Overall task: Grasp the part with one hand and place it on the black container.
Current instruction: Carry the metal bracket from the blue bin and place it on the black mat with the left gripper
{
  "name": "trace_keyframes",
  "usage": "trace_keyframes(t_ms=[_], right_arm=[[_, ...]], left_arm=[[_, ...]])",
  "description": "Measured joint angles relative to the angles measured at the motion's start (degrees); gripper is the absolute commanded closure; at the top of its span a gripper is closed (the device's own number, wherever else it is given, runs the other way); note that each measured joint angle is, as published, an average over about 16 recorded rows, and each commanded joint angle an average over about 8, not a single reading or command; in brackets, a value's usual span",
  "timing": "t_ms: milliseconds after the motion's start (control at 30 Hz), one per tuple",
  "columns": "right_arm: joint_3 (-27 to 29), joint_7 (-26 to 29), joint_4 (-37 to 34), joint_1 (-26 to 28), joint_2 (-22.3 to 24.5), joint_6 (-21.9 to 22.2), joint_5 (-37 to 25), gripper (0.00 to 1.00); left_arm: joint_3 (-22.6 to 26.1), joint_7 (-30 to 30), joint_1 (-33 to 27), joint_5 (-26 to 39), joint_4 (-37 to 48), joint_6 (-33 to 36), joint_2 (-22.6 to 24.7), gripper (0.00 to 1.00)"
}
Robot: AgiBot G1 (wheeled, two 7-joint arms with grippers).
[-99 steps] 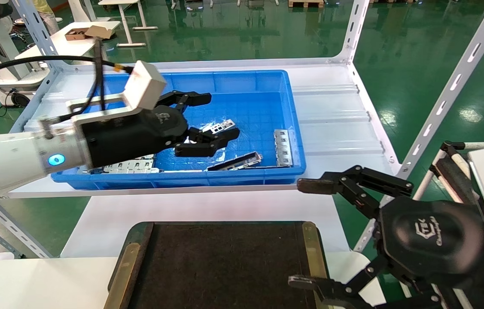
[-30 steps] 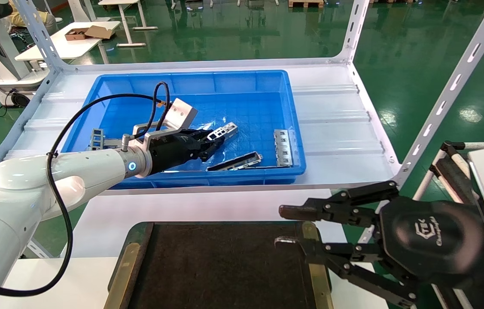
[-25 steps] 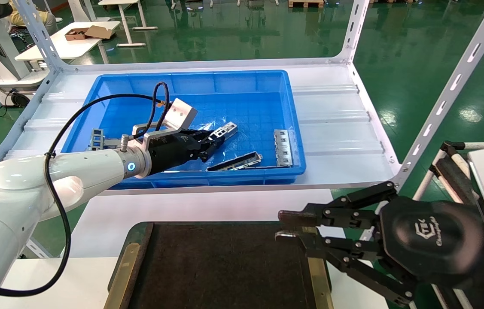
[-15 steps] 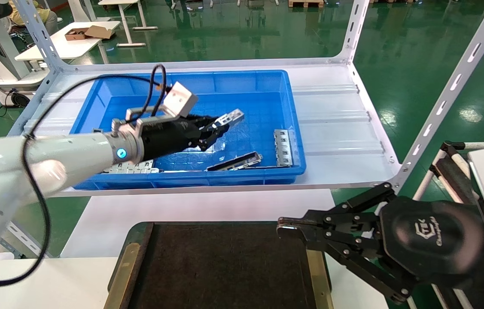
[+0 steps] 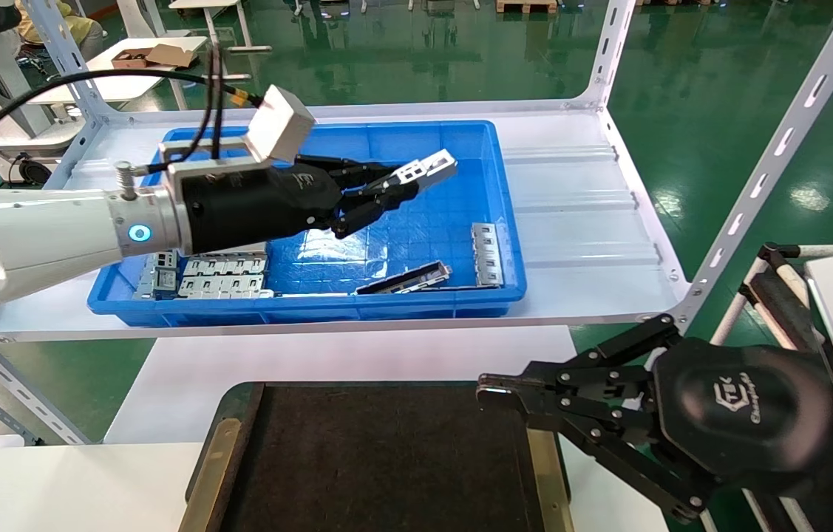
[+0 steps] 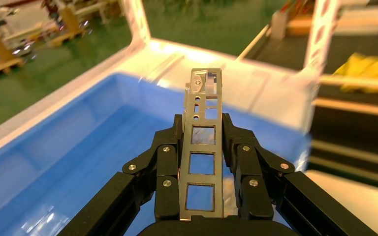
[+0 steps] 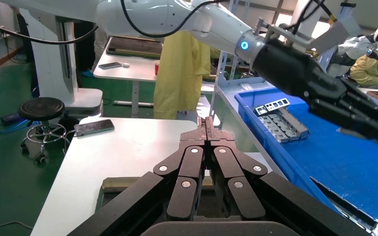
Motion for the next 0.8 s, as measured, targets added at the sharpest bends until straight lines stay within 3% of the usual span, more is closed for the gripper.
trace_keyframes(t_ms=[467, 633, 800], right_arm=[[0.0, 0.0, 0.0, 0.0, 0.0, 0.0, 0.0, 1.00], [0.0, 0.0, 0.0, 0.0, 0.0, 0.0, 0.0, 1.00], [0.0, 0.0, 0.0, 0.0, 0.0, 0.0, 0.0, 1.00]], left_arm=[[-2.2, -11.6, 15.8, -8.0, -28.4, 9.9, -9.8, 1.00], [-2.6, -16.5, 23.7, -9.4, -38.8, 7.1, -13.3, 1.00], [-2.2, -22.3, 31.8, -8.3, -47.4, -0.4, -16.1, 1.00]])
